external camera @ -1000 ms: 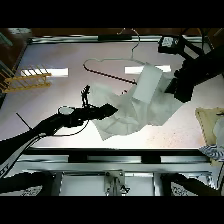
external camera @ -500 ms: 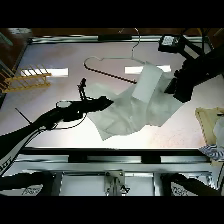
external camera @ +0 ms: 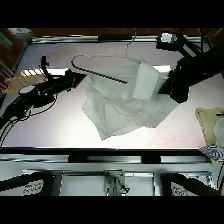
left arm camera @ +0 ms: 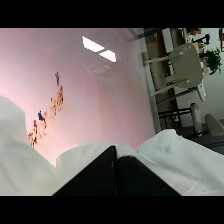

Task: Fold the shirts.

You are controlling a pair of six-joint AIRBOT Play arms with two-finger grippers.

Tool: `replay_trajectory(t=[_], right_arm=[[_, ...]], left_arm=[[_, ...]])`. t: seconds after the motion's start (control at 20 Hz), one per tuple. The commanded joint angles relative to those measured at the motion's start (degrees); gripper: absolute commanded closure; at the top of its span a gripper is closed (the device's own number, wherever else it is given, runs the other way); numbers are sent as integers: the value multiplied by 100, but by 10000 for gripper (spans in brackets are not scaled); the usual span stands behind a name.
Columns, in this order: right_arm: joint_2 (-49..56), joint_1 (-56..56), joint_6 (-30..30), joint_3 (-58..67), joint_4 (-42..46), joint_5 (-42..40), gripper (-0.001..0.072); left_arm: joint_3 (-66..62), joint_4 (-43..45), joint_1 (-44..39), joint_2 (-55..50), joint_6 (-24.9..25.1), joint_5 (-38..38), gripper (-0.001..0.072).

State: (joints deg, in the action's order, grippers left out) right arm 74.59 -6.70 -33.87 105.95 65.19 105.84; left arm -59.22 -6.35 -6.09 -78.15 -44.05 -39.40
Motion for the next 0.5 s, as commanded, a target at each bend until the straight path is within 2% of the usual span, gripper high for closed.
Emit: replay_trajectory(t=[0.0, 0.15, 0.25, 0.45], right_arm=[[9, 4, 4, -2, 7, -15, 649], [37, 4, 4, -2, 127, -33, 649], [61, 9, 2, -2, 297, -50, 649], [96, 9, 2, -2, 450, -81, 649]], left_arm=[[-369, 55, 365, 59, 232, -437, 654], [-490, 57, 407, 142, 254, -586, 654], [-494, 103, 444, 267, 774, -699, 654], [-496, 267, 632, 501, 804, -723, 654]])
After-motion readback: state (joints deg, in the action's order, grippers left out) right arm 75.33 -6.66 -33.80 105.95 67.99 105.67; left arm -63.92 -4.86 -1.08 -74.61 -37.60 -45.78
